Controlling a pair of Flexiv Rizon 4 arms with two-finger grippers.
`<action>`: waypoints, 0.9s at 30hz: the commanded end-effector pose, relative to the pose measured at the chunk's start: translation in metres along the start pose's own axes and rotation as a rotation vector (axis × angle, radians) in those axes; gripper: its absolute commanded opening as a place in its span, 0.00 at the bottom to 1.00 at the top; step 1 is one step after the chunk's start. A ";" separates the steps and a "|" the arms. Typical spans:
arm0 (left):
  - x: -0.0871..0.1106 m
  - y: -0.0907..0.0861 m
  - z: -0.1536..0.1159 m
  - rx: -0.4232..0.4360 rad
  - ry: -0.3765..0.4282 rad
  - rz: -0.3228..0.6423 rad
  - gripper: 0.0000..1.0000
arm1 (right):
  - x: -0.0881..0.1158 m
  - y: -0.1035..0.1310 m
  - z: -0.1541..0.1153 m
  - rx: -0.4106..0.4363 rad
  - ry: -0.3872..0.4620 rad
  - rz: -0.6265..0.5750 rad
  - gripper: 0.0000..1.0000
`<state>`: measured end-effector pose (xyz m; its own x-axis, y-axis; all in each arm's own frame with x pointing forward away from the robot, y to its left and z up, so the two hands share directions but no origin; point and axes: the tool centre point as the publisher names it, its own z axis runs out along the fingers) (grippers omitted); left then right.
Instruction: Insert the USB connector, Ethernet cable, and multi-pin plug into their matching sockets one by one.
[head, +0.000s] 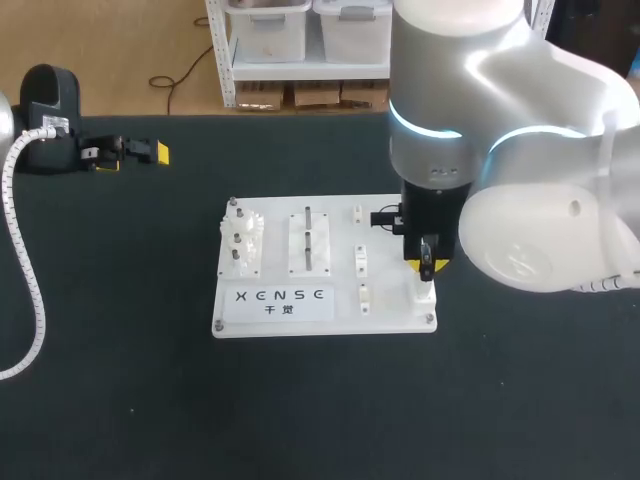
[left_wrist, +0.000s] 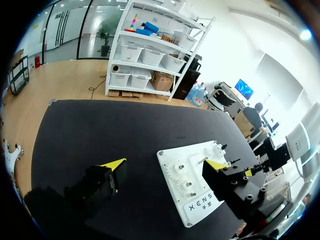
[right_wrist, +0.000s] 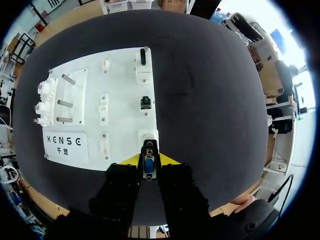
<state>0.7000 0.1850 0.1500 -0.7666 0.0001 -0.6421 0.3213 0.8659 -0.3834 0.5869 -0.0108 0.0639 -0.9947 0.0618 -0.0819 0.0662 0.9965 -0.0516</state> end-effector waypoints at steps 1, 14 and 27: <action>0.000 0.000 0.000 0.000 0.000 0.000 1.00 | -0.002 0.002 0.010 0.008 -0.008 0.001 0.00; 0.000 0.000 0.000 0.000 0.000 0.000 1.00 | -0.002 0.004 0.013 0.008 -0.017 -0.015 0.00; 0.000 0.000 0.000 0.000 0.000 0.000 1.00 | 0.006 0.004 0.018 -0.005 0.004 -0.006 0.00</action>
<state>0.7000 0.1849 0.1500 -0.7666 0.0001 -0.6421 0.3213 0.8659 -0.3834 0.5842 -0.0101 0.0618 -0.9953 0.0559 -0.0794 0.0598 0.9971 -0.0474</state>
